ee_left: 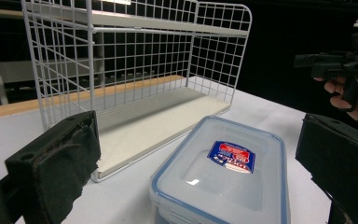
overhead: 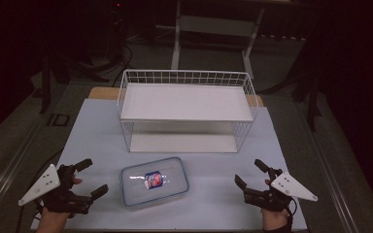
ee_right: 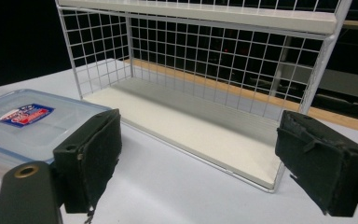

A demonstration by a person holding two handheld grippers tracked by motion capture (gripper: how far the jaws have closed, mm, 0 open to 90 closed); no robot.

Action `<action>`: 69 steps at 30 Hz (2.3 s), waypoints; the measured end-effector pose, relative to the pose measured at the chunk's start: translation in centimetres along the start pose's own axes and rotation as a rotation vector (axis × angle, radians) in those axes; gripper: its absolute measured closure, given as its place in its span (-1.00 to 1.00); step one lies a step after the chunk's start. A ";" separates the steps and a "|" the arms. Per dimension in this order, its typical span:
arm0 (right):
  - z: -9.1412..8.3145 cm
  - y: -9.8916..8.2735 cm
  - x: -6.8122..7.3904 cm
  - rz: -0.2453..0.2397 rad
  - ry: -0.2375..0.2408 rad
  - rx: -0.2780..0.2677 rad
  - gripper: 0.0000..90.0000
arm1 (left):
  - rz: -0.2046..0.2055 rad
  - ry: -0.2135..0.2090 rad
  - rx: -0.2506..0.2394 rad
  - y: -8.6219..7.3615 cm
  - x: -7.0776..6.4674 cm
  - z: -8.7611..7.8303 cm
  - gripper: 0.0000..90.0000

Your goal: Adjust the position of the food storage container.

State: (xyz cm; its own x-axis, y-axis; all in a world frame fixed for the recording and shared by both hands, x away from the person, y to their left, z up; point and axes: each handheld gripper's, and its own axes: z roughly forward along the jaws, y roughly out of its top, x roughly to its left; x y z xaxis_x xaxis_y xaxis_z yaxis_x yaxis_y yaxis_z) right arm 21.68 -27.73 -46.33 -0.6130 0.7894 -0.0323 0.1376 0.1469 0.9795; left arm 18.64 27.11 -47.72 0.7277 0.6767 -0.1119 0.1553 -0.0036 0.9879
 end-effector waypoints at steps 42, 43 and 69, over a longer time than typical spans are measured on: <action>0.1 -0.3 0.6 0.018 0.015 0.034 -0.70 | -0.003 -0.100 0.577 -2.5 1.8 1.8 0.98; 0.1 -0.3 0.5 0.019 0.015 0.034 -0.70 | -0.001 -0.094 0.605 -2.8 1.8 2.1 0.98; 0.0 -0.3 0.5 0.017 0.016 0.030 -0.69 | 0.006 -0.117 0.660 -3.0 1.9 7.1 0.98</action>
State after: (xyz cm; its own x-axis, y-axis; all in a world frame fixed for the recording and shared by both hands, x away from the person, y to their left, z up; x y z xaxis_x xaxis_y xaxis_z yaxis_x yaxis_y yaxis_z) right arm 21.32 -27.37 -46.61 -0.6228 0.7822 -0.0122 0.1713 0.1515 0.9735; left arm 24.36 23.17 -51.66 0.7916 0.5912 -0.1542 0.5001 -0.4820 0.7194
